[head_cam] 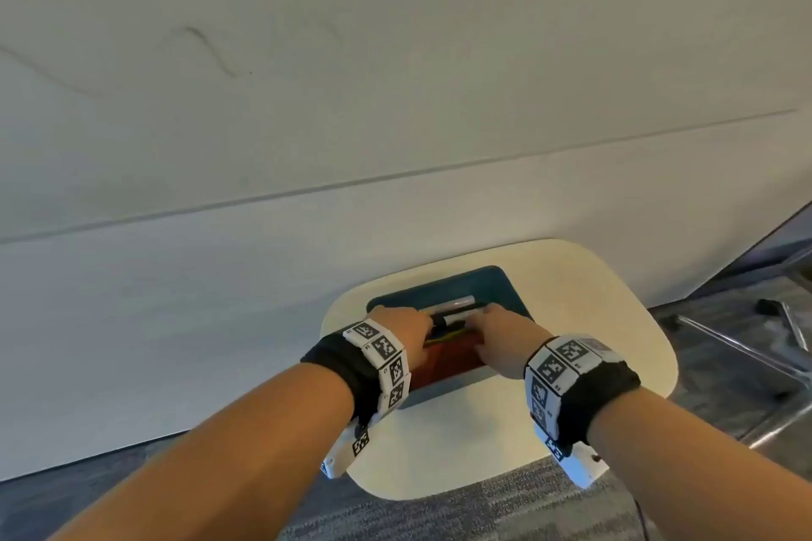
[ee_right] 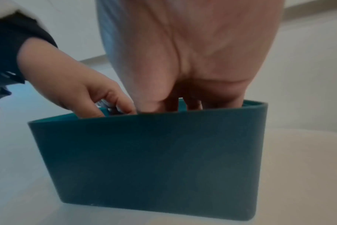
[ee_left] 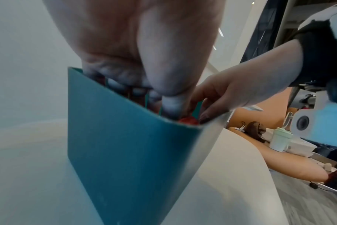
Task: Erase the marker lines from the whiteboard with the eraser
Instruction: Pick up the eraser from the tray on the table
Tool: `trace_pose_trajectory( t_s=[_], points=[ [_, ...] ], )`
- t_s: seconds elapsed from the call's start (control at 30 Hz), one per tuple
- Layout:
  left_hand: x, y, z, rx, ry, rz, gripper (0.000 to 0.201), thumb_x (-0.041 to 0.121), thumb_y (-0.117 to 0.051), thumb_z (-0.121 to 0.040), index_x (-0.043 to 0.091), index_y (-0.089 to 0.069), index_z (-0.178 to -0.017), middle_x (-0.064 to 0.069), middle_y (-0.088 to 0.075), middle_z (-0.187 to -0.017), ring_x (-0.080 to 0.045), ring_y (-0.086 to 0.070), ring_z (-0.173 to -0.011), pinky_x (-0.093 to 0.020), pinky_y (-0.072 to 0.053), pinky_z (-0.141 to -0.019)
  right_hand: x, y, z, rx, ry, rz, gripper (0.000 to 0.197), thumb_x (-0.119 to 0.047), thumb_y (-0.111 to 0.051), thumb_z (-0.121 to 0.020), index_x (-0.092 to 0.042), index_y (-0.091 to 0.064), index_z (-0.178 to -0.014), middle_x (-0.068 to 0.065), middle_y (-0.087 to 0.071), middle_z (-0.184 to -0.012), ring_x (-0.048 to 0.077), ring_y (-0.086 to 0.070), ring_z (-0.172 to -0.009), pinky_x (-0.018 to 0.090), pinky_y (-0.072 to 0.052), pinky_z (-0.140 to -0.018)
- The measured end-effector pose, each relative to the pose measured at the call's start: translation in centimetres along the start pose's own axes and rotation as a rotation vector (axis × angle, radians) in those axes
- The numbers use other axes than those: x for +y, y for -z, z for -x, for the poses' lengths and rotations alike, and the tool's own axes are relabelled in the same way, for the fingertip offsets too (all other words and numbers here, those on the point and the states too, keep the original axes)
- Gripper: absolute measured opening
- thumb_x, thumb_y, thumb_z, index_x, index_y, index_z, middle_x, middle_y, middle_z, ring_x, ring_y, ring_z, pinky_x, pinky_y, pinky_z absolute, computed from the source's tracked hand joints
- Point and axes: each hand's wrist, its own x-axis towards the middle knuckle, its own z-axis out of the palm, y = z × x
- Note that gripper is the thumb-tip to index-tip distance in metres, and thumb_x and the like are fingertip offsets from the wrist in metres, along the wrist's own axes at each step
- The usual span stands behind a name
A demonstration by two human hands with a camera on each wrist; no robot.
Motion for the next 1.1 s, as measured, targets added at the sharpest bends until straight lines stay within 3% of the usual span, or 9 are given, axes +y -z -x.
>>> trace_pose_trajectory(
  t_s=[0.23,0.43,0.53,0.63,0.7,0.87,0.93,1.0,1.1],
  points=[
    [-0.1,-0.7,-0.3,0.007,0.044,0.001,0.033,0.038,-0.053,-0.089,0.021,-0.055,-0.117,-0.005,-0.057,-0.11,-0.027,-0.059,-0.094,-0.033,-0.038,-0.071,0.3,0.1,-1.0,0.007,-0.033,-0.022,0.029,-0.027,-0.058,-0.089,-0.02,-0.048,-0.115,0.008,-0.044,-0.118,0.027,-0.057,-0.099,0.036,-0.048,-0.09],
    [-0.6,-0.8,0.0,0.032,0.035,0.062,0.032,0.031,-0.054,-0.086,0.022,-0.056,-0.117,-0.004,-0.059,-0.11,-0.028,-0.06,-0.094,-0.029,-0.039,-0.067,0.4,0.5,-1.6,-0.045,-0.054,-0.022,0.034,-0.034,-0.057,-0.092,-0.018,-0.051,-0.12,0.01,-0.043,-0.123,0.026,-0.055,-0.105,0.029,-0.042,-0.092],
    [-0.5,-0.7,0.2,0.057,0.008,0.077,0.037,0.041,-0.055,-0.083,0.022,-0.056,-0.115,-0.003,-0.06,-0.107,-0.026,-0.06,-0.09,-0.029,-0.039,-0.066,0.4,1.2,-1.6,-0.02,-0.058,-0.081,0.027,-0.033,-0.054,-0.093,-0.018,-0.053,-0.115,0.008,-0.047,-0.121,0.024,-0.055,-0.102,0.029,-0.042,-0.087],
    [-0.4,-0.8,0.3,0.065,-0.009,0.05,0.057,0.053,-0.063,-0.074,0.024,-0.049,-0.121,-0.002,-0.056,-0.11,-0.025,-0.059,-0.095,-0.031,-0.039,-0.073,0.4,1.8,-1.5,0.016,-0.042,-0.136,0.02,-0.028,-0.05,-0.096,-0.015,-0.055,-0.11,0.007,-0.058,-0.117,0.02,-0.055,-0.102,0.025,-0.04,-0.079],
    [-0.2,-1.0,0.4,0.084,-0.002,0.014,0.07,0.053,-0.068,-0.07,0.024,-0.042,-0.129,-0.003,-0.052,-0.115,-0.026,-0.056,-0.101,-0.036,-0.041,-0.08,0.4,2.2,-1.3,0.034,-0.033,-0.174,0.022,-0.027,-0.046,-0.097,-0.013,-0.056,-0.11,0.006,-0.058,-0.115,0.019,-0.054,-0.102,0.025,-0.038,-0.08],
    [0.0,-1.4,0.7,0.118,0.038,-0.02,0.068,0.038,-0.073,-0.07,0.02,-0.039,-0.127,-0.004,-0.05,-0.118,-0.026,-0.054,-0.103,-0.038,-0.041,-0.083,0.5,2.6,-0.5,0.085,0.014,-0.211,0.025,-0.029,-0.044,-0.098,-0.014,-0.057,-0.113,0.005,-0.057,-0.118,0.015,-0.051,-0.098,0.024,-0.038,-0.082],
    [-0.1,-1.1,0.8,0.126,0.049,-0.018,0.065,0.038,-0.072,-0.069,0.02,-0.041,-0.123,-0.004,-0.05,-0.116,-0.026,-0.054,-0.101,-0.038,-0.04,-0.082,0.6,2.4,-0.2,0.068,0.062,-0.184,0.032,-0.039,-0.054,-0.092,-0.02,-0.052,-0.117,0.003,-0.054,-0.117,0.016,-0.053,-0.1,0.027,-0.043,-0.085],
    [-0.3,-0.5,0.9,0.14,0.046,-0.022,0.06,0.037,-0.071,-0.071,0.02,-0.042,-0.121,-0.004,-0.051,-0.116,-0.026,-0.054,-0.101,-0.037,-0.039,-0.081,0.5,2.2,0.4,0.051,0.107,-0.101,0.054,-0.054,-0.066,-0.077,-0.025,-0.048,-0.12,-0.002,-0.046,-0.115,0.015,-0.05,-0.101,0.032,-0.046,-0.089],
    [-0.6,0.6,1.4,0.187,0.023,-0.031,0.055,0.033,-0.068,-0.074,0.021,-0.044,-0.122,-0.004,-0.052,-0.118,-0.026,-0.053,-0.103,-0.038,-0.04,-0.084,-0.1,2.0,1.0,0.163,0.228,0.131,0.067,-0.055,-0.068,-0.072,-0.026,-0.044,-0.127,-0.004,-0.041,-0.122,0.017,-0.042,-0.114,0.036,-0.043,-0.094]
  ],
)
